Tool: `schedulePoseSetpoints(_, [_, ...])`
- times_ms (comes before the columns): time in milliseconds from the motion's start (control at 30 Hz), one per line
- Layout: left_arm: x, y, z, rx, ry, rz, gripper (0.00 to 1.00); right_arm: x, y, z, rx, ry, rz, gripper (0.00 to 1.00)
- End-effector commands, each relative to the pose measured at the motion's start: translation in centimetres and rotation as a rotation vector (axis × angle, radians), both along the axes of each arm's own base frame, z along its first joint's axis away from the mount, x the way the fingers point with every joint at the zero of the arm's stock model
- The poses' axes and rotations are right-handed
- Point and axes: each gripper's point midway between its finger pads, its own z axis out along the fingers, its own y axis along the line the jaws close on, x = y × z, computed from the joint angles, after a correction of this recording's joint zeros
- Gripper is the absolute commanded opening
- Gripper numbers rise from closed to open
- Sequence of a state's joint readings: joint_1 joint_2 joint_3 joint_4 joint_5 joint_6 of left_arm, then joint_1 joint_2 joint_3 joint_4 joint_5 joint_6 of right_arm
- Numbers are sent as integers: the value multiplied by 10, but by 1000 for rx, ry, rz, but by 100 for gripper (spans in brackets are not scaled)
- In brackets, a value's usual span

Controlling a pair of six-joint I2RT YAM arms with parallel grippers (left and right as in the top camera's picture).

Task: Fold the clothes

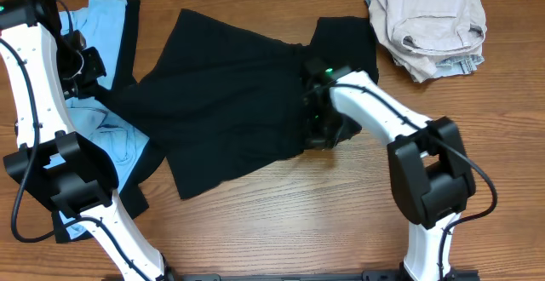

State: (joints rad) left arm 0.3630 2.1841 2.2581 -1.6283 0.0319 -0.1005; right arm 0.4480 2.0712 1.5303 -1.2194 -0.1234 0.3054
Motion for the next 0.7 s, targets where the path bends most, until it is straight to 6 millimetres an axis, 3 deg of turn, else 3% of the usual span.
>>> schedulePoseSetpoints(0, [-13,7,5,30,39,1,4,17,-33,-3,-32,-7,-145,4])
schedulePoseSetpoints(67, [-15,3,1,24,55,-5,4,22,-40,-3,-13,-11,-166,4])
schedulePoseSetpoints(133, [-15,2,-3,20,62,-8,4,27,-30,-1,94,-8,-130,11])
schedulePoseSetpoints(233, [-14,-1,-10,9,67,-13,4,32,-15,2,194,-20,-92,47])
schedulePoseSetpoints(300, [-13,-2,-14,3,67,-13,4,34,-10,2,199,-36,-78,57])
schedulePoseSetpoints(467, [-5,-6,-20,-14,42,-16,4,36,0,-8,179,-75,-52,62])
schedulePoseSetpoints(667, [4,-13,-21,-10,18,-38,4,18,-19,-43,95,-50,-127,61])
